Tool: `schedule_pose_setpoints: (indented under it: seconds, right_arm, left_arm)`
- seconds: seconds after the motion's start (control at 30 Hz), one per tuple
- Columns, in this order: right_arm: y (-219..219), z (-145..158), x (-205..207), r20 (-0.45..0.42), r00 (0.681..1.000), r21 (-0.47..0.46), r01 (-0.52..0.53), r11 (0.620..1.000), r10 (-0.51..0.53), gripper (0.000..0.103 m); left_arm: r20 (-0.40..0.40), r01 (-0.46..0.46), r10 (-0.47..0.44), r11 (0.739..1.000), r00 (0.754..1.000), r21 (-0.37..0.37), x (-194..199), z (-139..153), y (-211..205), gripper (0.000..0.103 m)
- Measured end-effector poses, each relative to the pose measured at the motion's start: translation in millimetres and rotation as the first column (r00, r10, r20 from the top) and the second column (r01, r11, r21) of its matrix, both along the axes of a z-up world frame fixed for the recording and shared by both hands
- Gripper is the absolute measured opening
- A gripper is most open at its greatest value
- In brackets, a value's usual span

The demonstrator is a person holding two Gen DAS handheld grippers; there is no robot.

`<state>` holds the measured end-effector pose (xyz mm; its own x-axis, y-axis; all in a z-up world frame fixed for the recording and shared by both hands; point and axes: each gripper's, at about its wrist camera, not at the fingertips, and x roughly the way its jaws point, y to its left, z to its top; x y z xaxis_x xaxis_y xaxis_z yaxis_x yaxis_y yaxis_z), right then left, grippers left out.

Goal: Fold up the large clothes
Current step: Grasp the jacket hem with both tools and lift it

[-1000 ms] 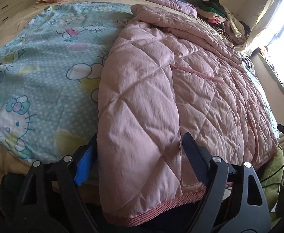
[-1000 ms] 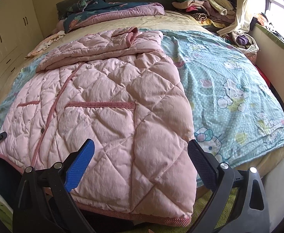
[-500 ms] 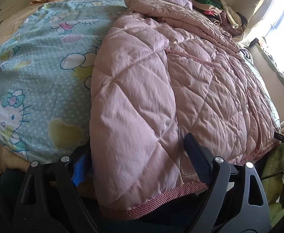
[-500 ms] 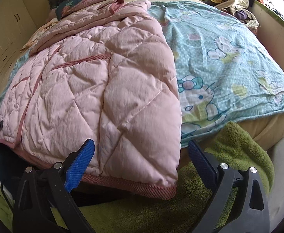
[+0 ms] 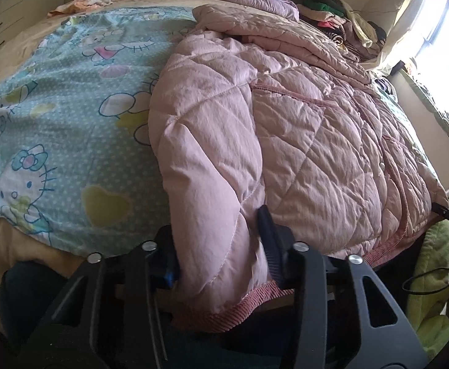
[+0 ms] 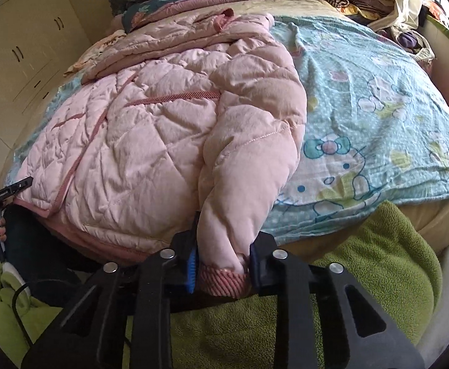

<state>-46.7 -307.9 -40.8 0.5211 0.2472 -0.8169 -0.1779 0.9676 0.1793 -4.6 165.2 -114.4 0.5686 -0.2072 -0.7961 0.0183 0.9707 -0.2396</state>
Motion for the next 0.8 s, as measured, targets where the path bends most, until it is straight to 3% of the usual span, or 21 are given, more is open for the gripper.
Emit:
schedule_pose_setpoints:
  seconds: [0.17,0.43,0.8]
  right_arm:
    - [6.9,37.1,5.2,0.127,0.992,0.017,-0.029,0.999,0.027,0.018]
    - [14.4,85.4,23.6,0.267,0.963,0.04,-0.059,0.997,0.046,0.017]
    - [6.7,129.0,46.7,0.37,0.929,0.087,-0.042,0.995,0.007,0.016]
  left_arm:
    - [0.1,0.017,-0.017,1.0,0.995,0.006,-2.9,29.7,-4.0,0.009]
    - [0.258,0.043,-0.035,0.999,0.965,-0.022,21.3,87.3,-3.3,0.008]
    - [0.363,0.033,-0.004,0.997,0.932,-0.074,59.2,130.6,-3.9,0.008]
